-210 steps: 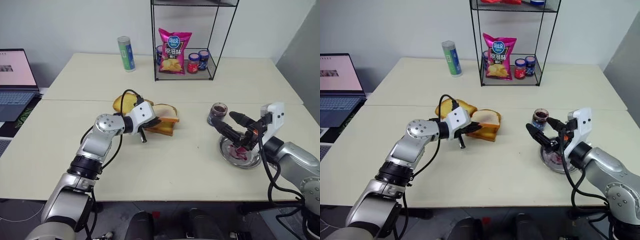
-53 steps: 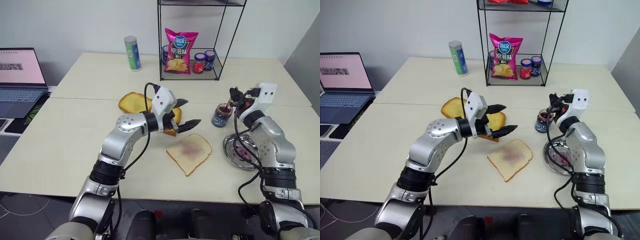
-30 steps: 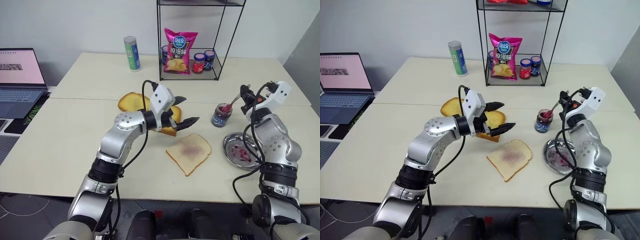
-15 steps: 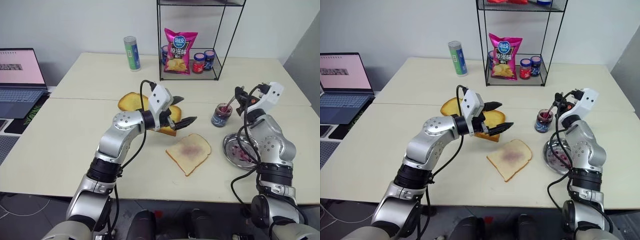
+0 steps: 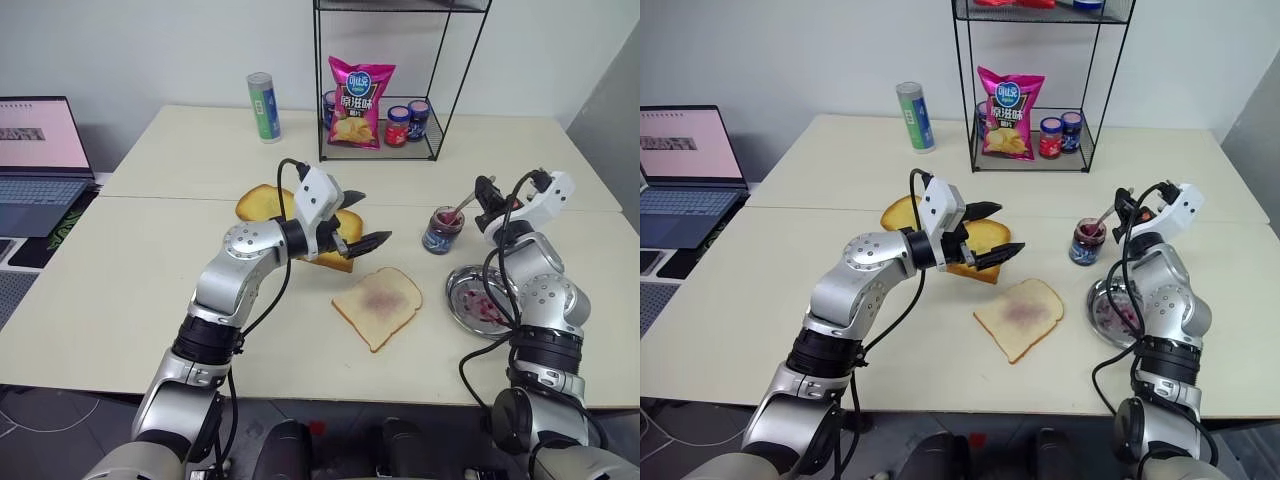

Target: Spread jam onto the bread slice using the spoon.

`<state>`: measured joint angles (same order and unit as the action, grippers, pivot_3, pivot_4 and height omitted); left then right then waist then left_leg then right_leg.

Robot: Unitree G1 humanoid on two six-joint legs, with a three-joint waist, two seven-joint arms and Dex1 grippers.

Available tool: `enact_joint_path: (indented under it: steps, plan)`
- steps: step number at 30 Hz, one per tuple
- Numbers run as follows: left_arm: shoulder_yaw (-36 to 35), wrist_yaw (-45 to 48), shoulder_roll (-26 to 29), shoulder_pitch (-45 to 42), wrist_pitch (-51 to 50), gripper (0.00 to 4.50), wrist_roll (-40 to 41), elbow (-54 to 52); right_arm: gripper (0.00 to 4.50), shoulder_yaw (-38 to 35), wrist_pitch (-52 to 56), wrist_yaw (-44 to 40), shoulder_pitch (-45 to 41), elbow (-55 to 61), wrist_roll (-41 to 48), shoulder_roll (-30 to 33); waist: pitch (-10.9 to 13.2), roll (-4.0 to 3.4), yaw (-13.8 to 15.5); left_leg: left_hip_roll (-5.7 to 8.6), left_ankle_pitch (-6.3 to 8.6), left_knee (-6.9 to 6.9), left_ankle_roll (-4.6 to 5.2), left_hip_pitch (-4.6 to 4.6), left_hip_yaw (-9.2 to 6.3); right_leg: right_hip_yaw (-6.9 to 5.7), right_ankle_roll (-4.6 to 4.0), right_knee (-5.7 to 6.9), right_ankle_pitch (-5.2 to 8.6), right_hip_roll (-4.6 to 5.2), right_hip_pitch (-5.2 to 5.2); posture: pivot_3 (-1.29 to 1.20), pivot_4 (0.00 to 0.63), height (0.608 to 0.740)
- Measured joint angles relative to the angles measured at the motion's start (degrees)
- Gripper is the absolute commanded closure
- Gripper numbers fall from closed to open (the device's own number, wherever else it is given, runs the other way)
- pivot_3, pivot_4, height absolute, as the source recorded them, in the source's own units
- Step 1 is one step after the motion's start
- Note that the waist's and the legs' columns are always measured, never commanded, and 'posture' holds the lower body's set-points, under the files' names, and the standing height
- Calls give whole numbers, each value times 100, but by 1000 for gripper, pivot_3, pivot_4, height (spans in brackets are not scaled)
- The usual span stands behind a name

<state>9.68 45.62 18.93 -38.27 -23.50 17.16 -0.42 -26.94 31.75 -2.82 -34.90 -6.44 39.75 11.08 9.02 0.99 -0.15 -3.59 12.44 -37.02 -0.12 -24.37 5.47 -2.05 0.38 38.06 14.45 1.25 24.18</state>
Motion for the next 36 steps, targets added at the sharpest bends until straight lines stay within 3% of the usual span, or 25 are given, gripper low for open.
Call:
enact_joint_path:
  steps: [36]
  plan:
    - [-35,312,11,1,-12,0,178,-49,4473,-1323,41,1249,-189,208,2451,-310,1,-4,-5,-1,0,2,0,0,0,2,0,1,0,0,1,0,150,740]
